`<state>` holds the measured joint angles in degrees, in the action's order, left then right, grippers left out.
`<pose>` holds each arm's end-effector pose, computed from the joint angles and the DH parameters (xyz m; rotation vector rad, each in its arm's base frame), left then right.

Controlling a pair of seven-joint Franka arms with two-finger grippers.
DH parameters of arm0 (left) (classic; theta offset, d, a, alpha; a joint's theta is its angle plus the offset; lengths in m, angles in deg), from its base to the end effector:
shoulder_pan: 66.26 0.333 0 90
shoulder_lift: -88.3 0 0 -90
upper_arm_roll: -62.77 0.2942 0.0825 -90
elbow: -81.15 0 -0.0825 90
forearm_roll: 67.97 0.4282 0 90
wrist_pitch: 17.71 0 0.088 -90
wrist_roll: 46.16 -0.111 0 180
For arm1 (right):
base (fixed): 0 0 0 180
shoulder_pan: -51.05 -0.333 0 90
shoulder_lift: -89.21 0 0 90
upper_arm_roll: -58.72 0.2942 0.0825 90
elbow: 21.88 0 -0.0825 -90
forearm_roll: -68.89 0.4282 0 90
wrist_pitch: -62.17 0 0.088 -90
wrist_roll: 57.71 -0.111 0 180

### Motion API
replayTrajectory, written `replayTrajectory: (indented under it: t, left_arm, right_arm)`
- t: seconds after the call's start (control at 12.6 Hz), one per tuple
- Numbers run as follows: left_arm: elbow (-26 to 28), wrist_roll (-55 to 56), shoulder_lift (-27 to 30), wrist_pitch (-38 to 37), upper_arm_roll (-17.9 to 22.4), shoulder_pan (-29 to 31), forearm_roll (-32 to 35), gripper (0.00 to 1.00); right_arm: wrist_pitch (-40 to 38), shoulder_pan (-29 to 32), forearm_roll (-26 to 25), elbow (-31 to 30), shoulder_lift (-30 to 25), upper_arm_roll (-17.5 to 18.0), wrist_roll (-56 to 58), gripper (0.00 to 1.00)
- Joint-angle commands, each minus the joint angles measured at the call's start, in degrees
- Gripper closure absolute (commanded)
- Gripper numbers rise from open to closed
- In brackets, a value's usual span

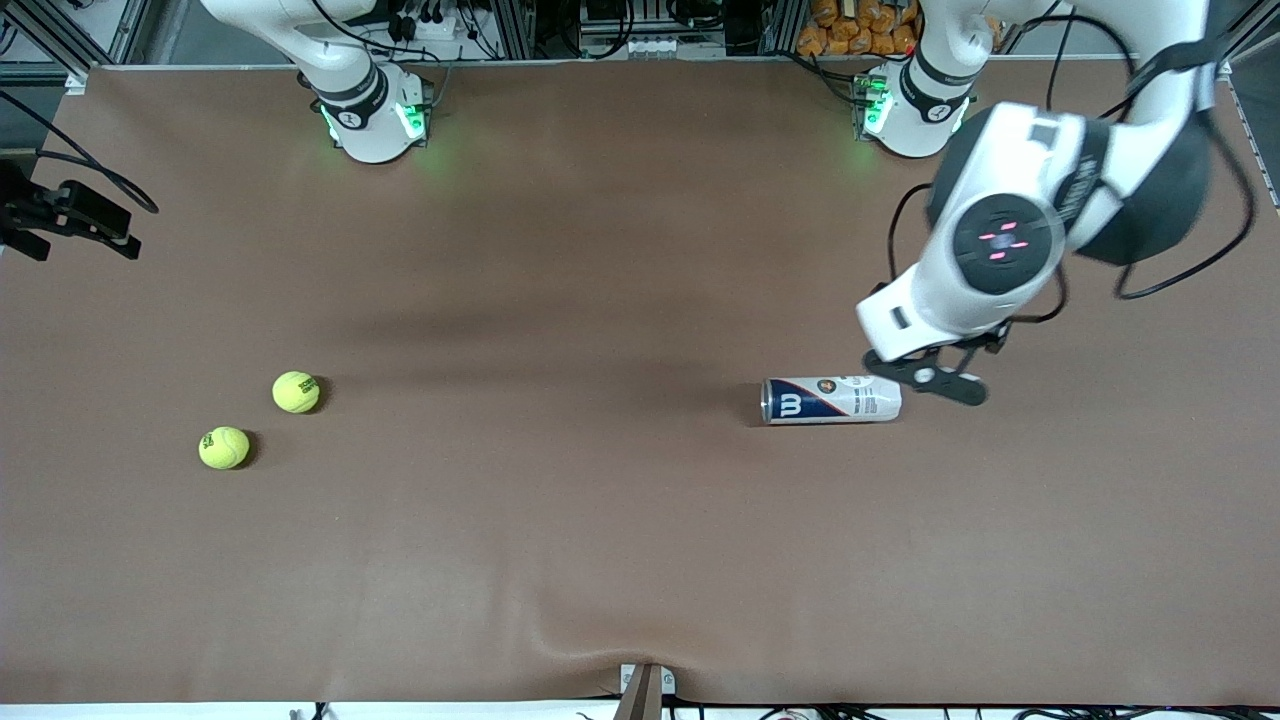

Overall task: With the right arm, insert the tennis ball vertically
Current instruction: 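Grasp the white can with the left gripper while the right gripper reaches out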

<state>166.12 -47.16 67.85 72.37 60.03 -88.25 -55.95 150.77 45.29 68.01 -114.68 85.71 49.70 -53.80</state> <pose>0.6204 -0.2566 0.4174 -2.8005 0.6807 0.3217 0.5772 -0.0371 0.6069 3.1365 0.0179 -0.0209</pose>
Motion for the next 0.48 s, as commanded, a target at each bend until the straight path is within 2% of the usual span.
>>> replayTrajectory:
  t: [0.0, 0.16, 0.4]
  left_arm:
    - [-2.3, -8.2, -2.1, 1.9, -0.7, -2.3, 3.7, 0.0]
    - [-3.1, -14.7, -2.0, 2.1, -1.6, -3.2, 4.0, 0.0]
    - [-4.8, -15.4, -6.3, 3.0, -2.7, -5.2, 4.6, 0.0]
  right_arm:
    - [1.0, 0.5, 0.1, -1.1, -0.3, 0.2, 0.0, 0.0]
    - [1.1, 0.5, 0.1, -1.8, -0.2, 0.2, 0.0, 0.0]
    - [3.1, 0.6, 0.1, -4.1, -0.2, 0.2, 0.0, 0.0]
